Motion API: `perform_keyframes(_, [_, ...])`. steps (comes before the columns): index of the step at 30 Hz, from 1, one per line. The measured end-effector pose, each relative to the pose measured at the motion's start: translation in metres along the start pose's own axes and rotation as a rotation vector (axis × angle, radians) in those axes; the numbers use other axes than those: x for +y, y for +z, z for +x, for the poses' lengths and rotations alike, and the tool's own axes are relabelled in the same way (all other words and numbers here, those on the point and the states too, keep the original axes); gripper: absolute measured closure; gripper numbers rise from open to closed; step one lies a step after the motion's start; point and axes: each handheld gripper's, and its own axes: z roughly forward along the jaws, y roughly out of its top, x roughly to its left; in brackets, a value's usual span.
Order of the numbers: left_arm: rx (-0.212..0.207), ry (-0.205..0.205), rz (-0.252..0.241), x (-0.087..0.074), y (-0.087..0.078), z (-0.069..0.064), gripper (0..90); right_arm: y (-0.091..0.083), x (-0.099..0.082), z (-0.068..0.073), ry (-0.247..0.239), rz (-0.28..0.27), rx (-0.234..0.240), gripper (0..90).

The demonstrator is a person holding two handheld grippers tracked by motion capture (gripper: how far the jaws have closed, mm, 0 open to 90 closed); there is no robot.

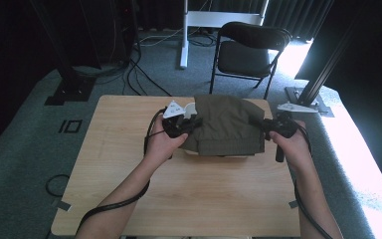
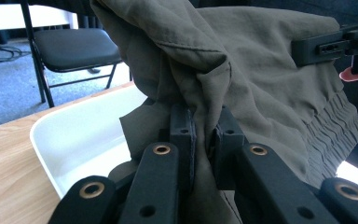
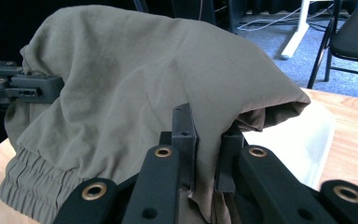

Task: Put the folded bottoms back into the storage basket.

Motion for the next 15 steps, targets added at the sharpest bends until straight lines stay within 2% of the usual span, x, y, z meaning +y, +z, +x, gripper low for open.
perform_keyframes(5, [0.015, -0.012, -0.011, 0.008, 0.012, 0.012, 83.6, 0.016, 0.013, -0.015, 0.045, 0.006, 0.003, 82.5])
perform_keyframes(9, [0.024, -0.005, -0.019, 0.011, 0.024, 0.022, 83.6, 0.027, 0.021, -0.028, 0.06, -0.001, -0.011, 82.4])
perform_keyframes(11, [0.021, -0.002, -0.024, 0.011, 0.031, 0.028, 83.6, 0.034, 0.023, -0.033, 0.062, 0.003, -0.028, 82.4])
perform_keyframes(15, [0.028, -0.012, -0.001, 0.005, 0.048, 0.04, 83.5, 0.048, 0.022, -0.042, 0.075, 0.008, -0.052, 82.4])
